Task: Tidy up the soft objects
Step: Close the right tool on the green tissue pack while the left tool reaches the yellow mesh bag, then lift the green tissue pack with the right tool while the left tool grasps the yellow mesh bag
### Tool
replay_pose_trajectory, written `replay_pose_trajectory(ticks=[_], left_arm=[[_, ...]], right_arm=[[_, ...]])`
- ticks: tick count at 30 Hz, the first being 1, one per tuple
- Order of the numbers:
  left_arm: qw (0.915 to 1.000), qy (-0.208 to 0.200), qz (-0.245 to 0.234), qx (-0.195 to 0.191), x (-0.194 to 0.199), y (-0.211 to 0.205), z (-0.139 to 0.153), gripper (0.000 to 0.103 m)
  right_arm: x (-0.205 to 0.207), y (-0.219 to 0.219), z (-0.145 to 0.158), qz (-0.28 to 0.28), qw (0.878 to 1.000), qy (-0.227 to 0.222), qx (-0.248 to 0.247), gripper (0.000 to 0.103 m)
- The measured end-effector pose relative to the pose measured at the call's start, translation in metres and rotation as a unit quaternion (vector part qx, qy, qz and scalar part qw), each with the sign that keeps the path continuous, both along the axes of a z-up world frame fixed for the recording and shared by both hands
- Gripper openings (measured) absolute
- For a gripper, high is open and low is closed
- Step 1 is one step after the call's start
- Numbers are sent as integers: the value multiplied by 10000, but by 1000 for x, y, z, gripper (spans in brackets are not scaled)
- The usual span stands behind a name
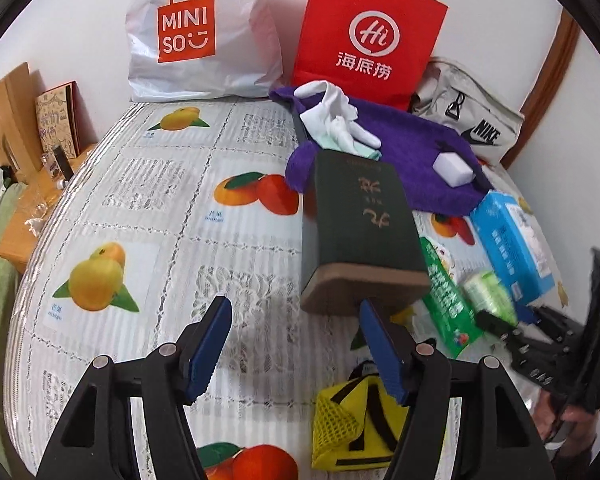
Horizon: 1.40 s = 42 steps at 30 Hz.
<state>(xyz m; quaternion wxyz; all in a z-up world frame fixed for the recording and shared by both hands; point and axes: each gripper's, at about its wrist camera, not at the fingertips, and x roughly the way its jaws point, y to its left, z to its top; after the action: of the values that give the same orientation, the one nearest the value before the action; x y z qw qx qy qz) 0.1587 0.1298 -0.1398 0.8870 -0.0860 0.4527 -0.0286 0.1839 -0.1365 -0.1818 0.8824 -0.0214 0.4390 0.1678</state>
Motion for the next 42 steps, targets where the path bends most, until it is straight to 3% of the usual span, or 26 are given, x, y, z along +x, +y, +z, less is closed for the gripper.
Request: replay_pose_trajectory(ticks=[8, 15, 23, 24, 28, 32, 35, 42], left_arm=[[9997, 220, -110, -4, -22, -8, -16, 65], [9989, 443, -182, -2, -37, -23, -43, 64], [9991, 138, -242, 334, -46, -33, -46, 64], [9990, 109, -232, 357, -47, -34, -46, 62], [9990, -7, -353, 274, -49, -40, -45, 34], [9986, -39, -356, 395, -50, -45, -45, 31], [9992, 27, -281, 278, -51, -40, -43, 26], [9993, 0, -141, 350, -58, -36, -30, 25]], right_arm=[[-26, -6, 22, 128, 9991, -380, 169, 51], [-59, -28, 19, 133, 9987, -483, 12, 51], [-91, -63, -3, -211, 9979, -357, -489, 51], [-92, -71, -6, -357, 9978, -306, -475, 52], [-92, -92, -17, -651, 9974, -183, -265, 52], [-92, -94, -23, -644, 9972, -285, -258, 54], [-93, -95, -26, -661, 9969, -382, -201, 56], [-93, -104, -20, -749, 9969, -233, 107, 52]])
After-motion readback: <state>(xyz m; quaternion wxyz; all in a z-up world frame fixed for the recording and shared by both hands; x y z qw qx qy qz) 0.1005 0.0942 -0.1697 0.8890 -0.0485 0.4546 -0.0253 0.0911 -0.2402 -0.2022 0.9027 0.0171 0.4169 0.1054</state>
